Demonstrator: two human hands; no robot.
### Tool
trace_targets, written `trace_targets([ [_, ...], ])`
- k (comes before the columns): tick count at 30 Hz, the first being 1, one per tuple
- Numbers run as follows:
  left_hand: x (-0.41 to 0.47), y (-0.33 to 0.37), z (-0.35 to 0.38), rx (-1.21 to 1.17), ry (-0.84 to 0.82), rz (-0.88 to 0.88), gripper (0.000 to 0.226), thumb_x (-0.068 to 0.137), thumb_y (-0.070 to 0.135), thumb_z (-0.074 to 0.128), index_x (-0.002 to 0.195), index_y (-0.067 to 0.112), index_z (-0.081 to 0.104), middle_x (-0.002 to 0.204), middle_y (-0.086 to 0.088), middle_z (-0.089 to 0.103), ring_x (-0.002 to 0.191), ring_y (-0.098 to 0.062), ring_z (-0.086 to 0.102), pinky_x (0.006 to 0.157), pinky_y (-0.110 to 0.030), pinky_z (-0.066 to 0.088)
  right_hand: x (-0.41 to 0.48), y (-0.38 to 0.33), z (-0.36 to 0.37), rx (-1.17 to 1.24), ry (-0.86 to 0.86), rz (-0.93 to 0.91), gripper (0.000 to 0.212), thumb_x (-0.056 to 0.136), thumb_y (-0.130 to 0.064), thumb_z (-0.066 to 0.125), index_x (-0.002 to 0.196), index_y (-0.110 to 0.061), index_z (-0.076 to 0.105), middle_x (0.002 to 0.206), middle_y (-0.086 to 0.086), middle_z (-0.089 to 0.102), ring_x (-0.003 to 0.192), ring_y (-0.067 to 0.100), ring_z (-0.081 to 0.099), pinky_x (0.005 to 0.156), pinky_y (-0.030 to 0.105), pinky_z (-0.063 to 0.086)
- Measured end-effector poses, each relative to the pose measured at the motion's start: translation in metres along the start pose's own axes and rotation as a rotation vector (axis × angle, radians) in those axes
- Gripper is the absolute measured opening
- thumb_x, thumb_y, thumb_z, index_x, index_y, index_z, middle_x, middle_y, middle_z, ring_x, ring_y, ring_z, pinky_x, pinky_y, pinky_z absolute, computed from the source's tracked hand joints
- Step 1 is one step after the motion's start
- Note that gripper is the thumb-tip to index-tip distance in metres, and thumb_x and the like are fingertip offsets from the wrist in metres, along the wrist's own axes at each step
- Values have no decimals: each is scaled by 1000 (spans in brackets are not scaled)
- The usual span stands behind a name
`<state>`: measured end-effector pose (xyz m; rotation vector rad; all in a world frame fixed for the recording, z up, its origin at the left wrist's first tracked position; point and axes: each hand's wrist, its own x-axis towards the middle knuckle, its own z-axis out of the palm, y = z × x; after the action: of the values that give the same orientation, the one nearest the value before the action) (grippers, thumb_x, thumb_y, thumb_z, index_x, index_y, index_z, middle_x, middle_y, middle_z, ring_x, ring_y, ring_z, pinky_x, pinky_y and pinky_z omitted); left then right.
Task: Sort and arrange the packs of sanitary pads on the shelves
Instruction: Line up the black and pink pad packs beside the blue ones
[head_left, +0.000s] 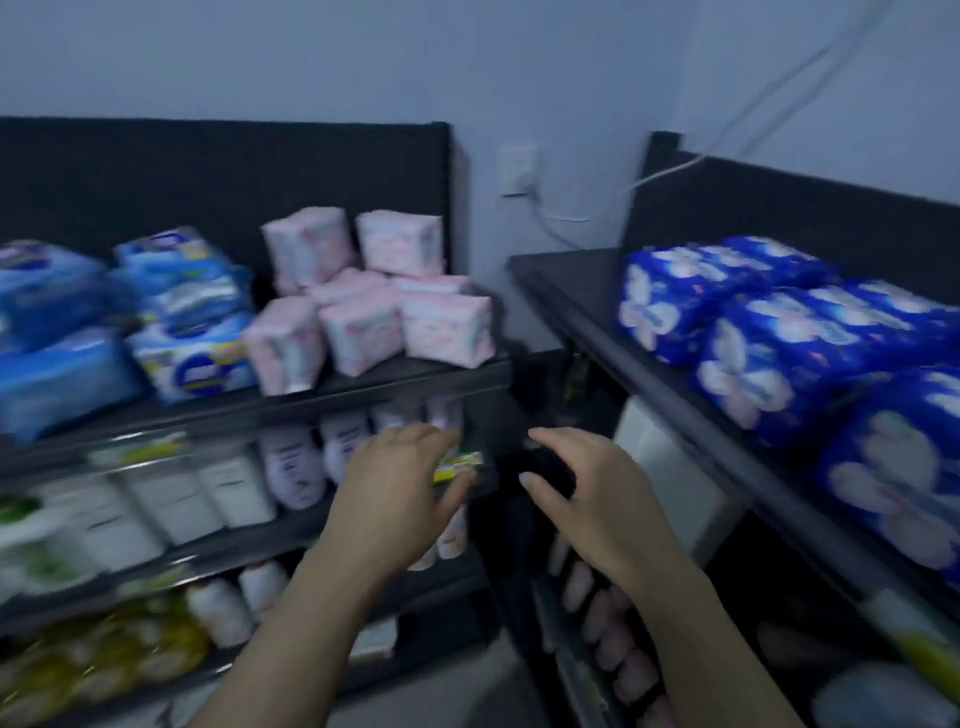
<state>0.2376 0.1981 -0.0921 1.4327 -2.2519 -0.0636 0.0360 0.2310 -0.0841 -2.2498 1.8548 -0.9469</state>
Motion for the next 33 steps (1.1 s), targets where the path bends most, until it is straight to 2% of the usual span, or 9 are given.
trace_targets([
  [3,-42,-36,-30,63,70,-133,44,80,50,45,99,20,71,90,-1,71,78,-29,67,65,-40,56,6,-44,33,66,-69,-110,44,83,-41,60,117,-14,68,111,0,70,105,15,61,95,35,49],
  [5,-69,-58,-49,105,107,-211,45,79,50,47,100,19,72,92,-1,73,79,-28,68,66,-39,57,12,-76,50,96,-126,-165,40,84,-35,65,120,-16,67,113,-1,69,105,19,62,96,37,48],
  [8,-108,-94,-79,131,161,-358,41,82,46,57,109,19,72,99,-1,73,88,-27,67,73,-40,56,20,-129,76,134,-165,-229,38,84,-33,67,118,-18,67,112,-1,69,103,20,63,92,34,49],
  [11,-147,-132,-110,149,198,-466,40,89,43,64,121,20,66,113,2,69,102,-24,63,84,-38,53,27,-189,109,168,-221,-307,44,81,-44,55,115,-19,68,110,0,70,102,24,64,91,37,50],
  [19,-258,-260,-206,226,310,-672,41,88,43,65,121,20,67,113,2,69,103,-22,63,84,-35,51,32,-363,196,231,-312,-510,42,90,-39,62,131,-27,58,130,-6,60,121,17,52,103,31,39],
  [25,-312,-342,-267,280,337,-768,40,92,47,57,126,26,62,120,7,64,110,-17,59,84,-31,47,37,-471,244,297,-332,-548,43,90,-40,62,131,-29,57,130,-9,59,121,12,52,101,26,37],
  [30,-330,-400,-295,260,379,-844,42,92,46,57,128,26,60,120,5,64,107,-18,59,81,-32,49,57,-521,275,320,-399,-497,43,92,-41,59,133,-30,55,133,-10,57,122,9,50,97,24,39],
  [32,-329,-423,-303,277,390,-873,43,93,46,56,130,25,58,124,5,63,111,-18,58,86,-33,49,72,-535,287,335,-414,-475,43,92,-42,59,133,-30,55,133,-10,57,114,9,53,90,24,39],
  [33,-327,-435,-308,286,399,-884,43,93,46,55,131,25,58,126,5,62,113,-18,58,88,-33,49,81,-541,293,338,-416,-468,43,92,-42,59,133,-31,54,131,-10,58,102,9,55,85,24,40],
])
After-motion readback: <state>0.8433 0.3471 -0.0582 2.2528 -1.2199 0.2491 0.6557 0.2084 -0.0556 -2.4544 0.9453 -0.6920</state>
